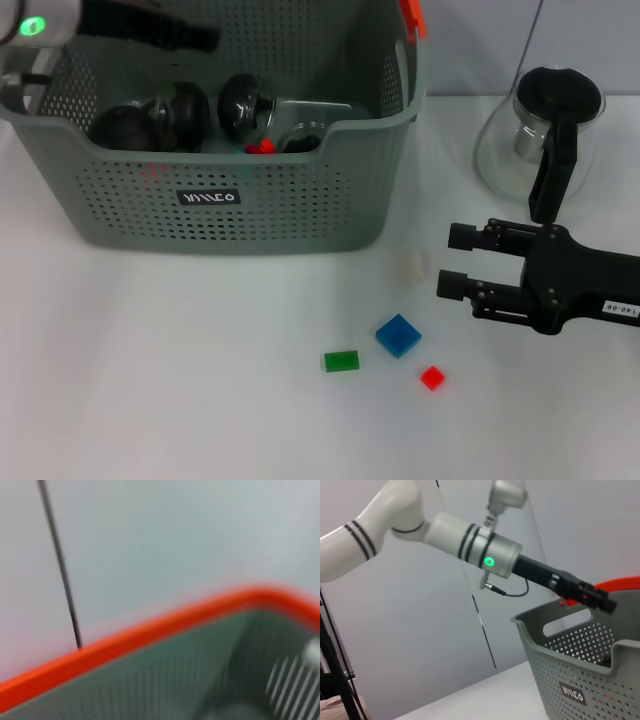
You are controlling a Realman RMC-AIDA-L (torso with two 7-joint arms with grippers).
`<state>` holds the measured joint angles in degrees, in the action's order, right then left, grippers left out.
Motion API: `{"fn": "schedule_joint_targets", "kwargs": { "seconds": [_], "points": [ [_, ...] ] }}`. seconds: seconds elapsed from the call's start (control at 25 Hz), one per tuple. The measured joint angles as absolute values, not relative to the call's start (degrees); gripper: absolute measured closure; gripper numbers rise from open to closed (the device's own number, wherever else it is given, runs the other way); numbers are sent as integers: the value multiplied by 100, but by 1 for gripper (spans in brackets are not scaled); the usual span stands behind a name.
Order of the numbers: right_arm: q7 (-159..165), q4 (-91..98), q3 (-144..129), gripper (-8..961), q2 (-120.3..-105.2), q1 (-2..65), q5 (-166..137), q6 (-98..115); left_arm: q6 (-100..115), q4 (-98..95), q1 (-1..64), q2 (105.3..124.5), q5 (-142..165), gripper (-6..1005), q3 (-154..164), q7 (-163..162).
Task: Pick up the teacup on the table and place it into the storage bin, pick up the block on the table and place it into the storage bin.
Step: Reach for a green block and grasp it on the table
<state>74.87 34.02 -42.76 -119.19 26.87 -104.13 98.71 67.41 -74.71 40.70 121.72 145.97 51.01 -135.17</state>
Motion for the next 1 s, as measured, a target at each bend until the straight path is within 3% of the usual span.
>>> {"fn": "schedule_joint_targets", "kwargs": {
  "seconds": [0.16,0.36,0.52,1.0],
  "points": [
    [7441,3401,-4265,250,-11938,2690,-10415,9857,7207,-7505,3214,12208,11989,164,4416,-12342],
    [7435,3386,-4281,255,-11946,2699,-10415,9827,9350,-5477,2843,11795,8498,153,3646,-10369],
    [7435,3380,-4283,259,-11955,2687,-10428,9826,10562,-4169,2895,11550,7818,151,2866,-9506],
    [7880,3675,-4300,271,-11840,2710,-11268,10181,10964,-4364,2305,11796,11536,151,2801,-7705]
  ]
}}
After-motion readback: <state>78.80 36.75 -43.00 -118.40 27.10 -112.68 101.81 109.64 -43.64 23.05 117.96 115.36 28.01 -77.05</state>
